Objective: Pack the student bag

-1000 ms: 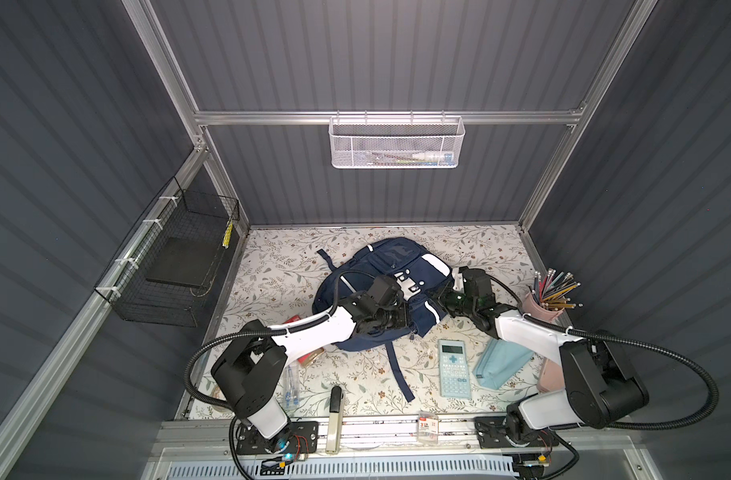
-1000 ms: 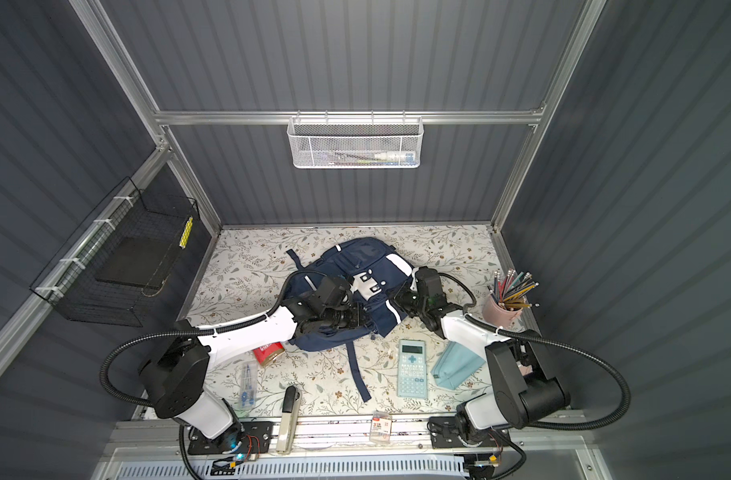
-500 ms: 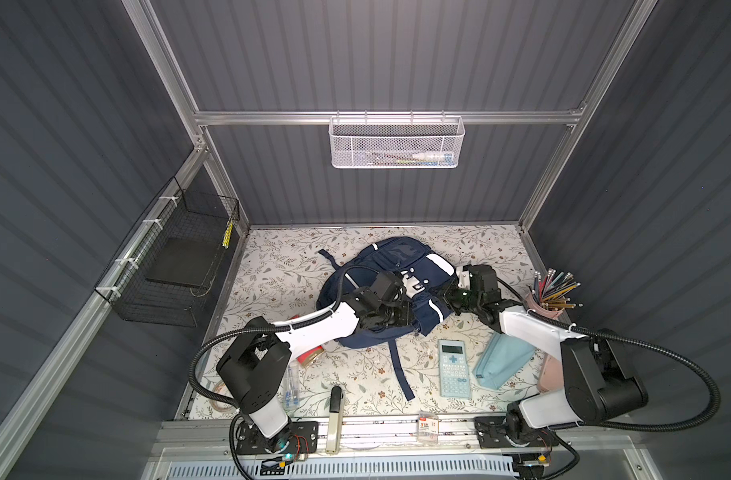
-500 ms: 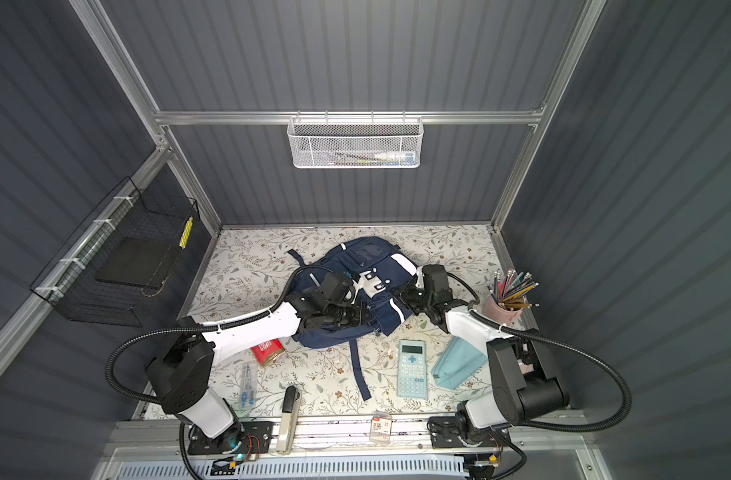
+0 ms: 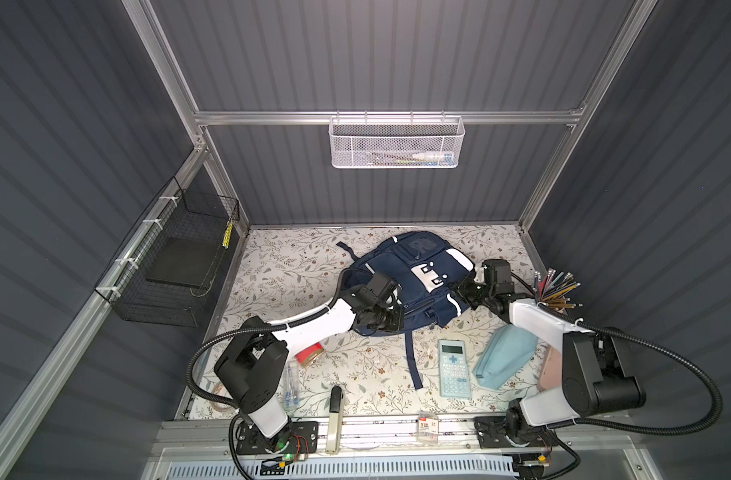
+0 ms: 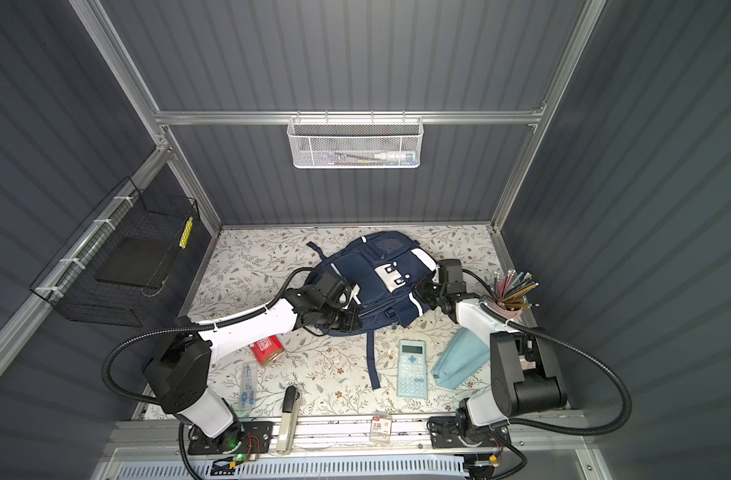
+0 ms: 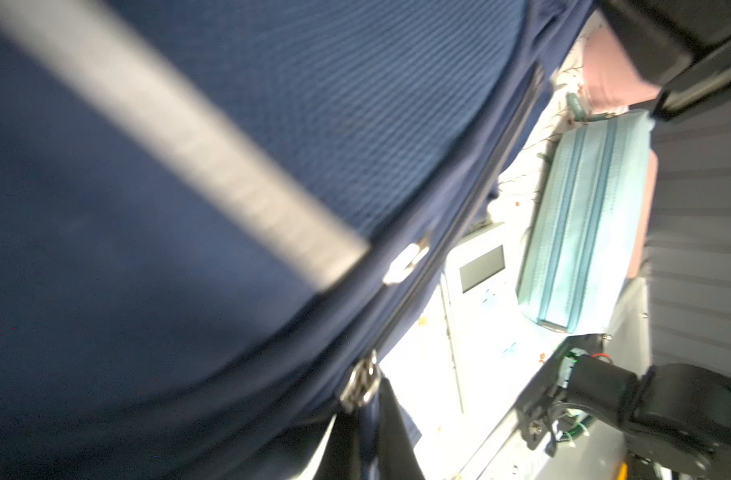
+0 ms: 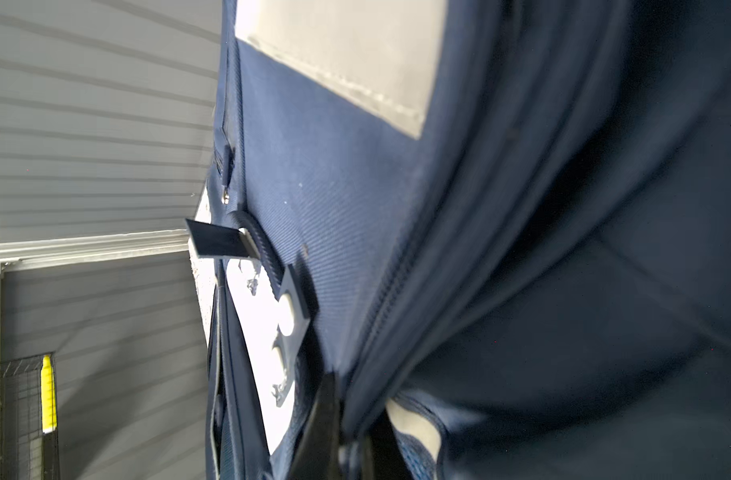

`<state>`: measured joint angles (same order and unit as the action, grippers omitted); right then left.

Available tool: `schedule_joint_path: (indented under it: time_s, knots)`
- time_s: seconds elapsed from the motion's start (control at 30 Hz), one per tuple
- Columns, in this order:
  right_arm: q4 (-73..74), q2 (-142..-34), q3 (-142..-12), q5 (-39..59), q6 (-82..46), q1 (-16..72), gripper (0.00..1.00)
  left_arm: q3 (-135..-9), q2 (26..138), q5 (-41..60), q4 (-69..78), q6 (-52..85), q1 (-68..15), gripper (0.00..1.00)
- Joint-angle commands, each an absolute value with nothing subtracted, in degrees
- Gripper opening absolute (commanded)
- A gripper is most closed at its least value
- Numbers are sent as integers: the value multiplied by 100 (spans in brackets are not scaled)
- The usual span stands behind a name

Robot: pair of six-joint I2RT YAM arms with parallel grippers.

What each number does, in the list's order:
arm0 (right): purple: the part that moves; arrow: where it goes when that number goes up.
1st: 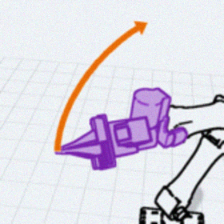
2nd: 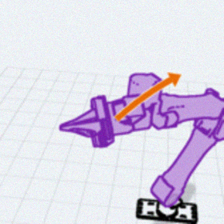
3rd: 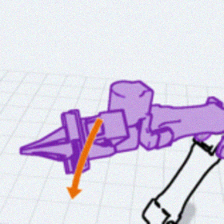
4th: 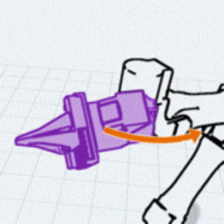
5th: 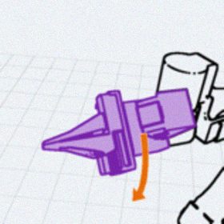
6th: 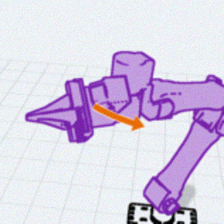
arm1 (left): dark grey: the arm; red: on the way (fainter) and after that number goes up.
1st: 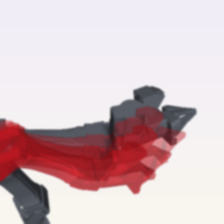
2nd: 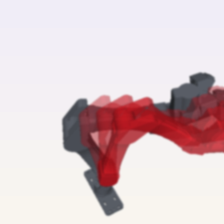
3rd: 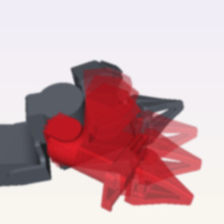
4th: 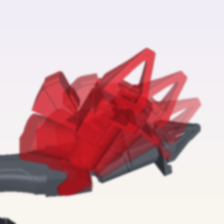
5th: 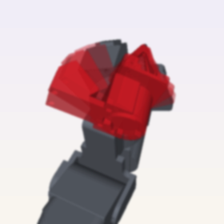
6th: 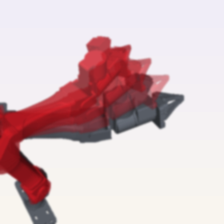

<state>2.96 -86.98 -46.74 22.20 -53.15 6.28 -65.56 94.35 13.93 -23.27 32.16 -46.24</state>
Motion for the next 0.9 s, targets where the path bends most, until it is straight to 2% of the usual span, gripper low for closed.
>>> schedule_joint_path:
  time_s: [0.0, 0.1, 0.13, 0.23, 0.27, 0.33, 0.5, 0.57, 0.73, 0.87]
  knots:
    - [-34, -9100, -5393, 1317, -4364, 87, 0, -6528, 8888, 940, -3580, 2706, -4347, 0]
    - [-178, -9163, -5458, 1431, -4157, 104, 4, -6479, 8728, 1248, -3371, 2595, -4332, 0]
    - [-219, -9107, -5429, 1415, -4092, 142, 11, -6494, 8758, 1445, -3287, 2614, -4327, 0]
    - [-489, -8643, -5266, 1277, -3995, 316, 46, -6491, 8862, 2013, -2913, 2730, -4375, 0]
    - [-622, -8388, -5179, 1236, -4016, 400, 53, -6503, 8881, 2087, -2810, 2758, -4393, 0]
    - [-1018, -7911, -5078, 1198, -4113, 587, 61, -6566, 8925, 2109, -2732, 2793, -4428, 0]
    - [-1383, -7011, -4638, 1091, -4743, 1412, 70, -6968, 9245, 2177, -2657, 2826, -4696, 0]
    - [-1009, -6856, -4297, 1107, -5248, 1771, 71, -7066, 9349, 2226, -2516, 2902, -4860, 0]
    - [-177, -7049, -4027, 810, -5992, 2664, 72, -7040, 9304, 2274, -2108, 3147, -4982, 0]
    - [403, -7455, -3895, 893, -6367, 2880, 71, -7099, 9351, 2291, -2018, 3215, -5084, 0]
